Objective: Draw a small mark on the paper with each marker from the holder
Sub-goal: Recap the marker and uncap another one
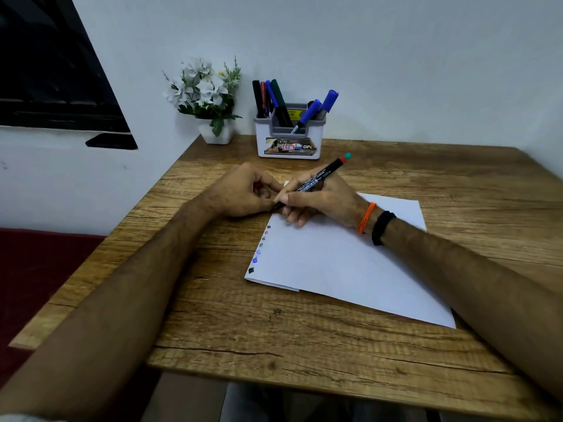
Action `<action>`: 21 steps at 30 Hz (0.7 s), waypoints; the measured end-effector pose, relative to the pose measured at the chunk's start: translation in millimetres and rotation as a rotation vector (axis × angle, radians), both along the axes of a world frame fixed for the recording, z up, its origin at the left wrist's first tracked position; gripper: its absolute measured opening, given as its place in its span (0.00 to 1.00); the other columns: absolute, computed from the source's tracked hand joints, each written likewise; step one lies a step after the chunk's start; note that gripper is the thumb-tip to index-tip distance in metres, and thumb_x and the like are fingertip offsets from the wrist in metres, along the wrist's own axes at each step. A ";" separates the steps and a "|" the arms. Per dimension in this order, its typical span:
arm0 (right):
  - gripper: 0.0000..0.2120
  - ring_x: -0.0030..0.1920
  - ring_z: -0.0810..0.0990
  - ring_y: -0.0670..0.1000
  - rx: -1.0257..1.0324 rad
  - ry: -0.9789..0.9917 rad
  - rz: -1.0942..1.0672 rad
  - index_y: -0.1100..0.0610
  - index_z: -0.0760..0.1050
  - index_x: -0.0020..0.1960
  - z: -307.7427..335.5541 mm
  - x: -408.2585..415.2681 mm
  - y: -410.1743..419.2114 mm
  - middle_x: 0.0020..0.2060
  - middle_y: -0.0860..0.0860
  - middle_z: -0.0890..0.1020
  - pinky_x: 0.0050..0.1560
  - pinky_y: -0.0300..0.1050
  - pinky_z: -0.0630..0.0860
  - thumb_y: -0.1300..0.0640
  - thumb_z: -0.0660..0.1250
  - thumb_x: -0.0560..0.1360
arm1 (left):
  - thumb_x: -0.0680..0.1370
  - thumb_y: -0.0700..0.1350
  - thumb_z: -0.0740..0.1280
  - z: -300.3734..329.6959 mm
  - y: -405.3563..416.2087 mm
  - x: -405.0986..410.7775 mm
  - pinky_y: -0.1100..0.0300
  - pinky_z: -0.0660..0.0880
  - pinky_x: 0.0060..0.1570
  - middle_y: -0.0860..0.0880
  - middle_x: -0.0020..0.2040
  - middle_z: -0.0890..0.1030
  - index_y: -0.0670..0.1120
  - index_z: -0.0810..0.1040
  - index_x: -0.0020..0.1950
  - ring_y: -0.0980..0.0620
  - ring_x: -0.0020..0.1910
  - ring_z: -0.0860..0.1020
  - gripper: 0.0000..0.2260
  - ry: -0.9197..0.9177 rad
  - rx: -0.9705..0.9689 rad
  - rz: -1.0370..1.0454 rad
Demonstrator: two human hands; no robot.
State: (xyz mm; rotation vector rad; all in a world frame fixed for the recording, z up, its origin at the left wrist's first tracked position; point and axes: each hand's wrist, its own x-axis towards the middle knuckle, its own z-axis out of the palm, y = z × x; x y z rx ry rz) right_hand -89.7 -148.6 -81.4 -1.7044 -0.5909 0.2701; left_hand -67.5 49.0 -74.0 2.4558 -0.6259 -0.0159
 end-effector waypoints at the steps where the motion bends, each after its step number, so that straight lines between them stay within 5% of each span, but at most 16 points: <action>1: 0.06 0.33 0.84 0.52 -0.023 0.001 0.006 0.68 0.80 0.51 -0.3 -0.3 0.1 0.37 0.60 0.83 0.35 0.42 0.82 0.67 0.68 0.76 | 0.72 0.44 0.74 -0.1 0.1 -0.1 0.70 0.69 0.35 0.54 0.33 0.80 0.53 0.84 0.53 0.63 0.29 0.72 0.11 -0.004 0.008 0.002; 21: 0.05 0.31 0.83 0.49 -0.153 -0.075 -0.035 0.66 0.82 0.48 -2.0 -2.0 1.7 0.34 0.57 0.84 0.33 0.39 0.80 0.66 0.68 0.76 | 0.71 0.47 0.75 4.8 3.1 -2.4 0.64 0.71 0.38 0.49 0.34 0.79 0.55 0.84 0.53 0.59 0.31 0.71 0.12 0.058 -0.013 0.007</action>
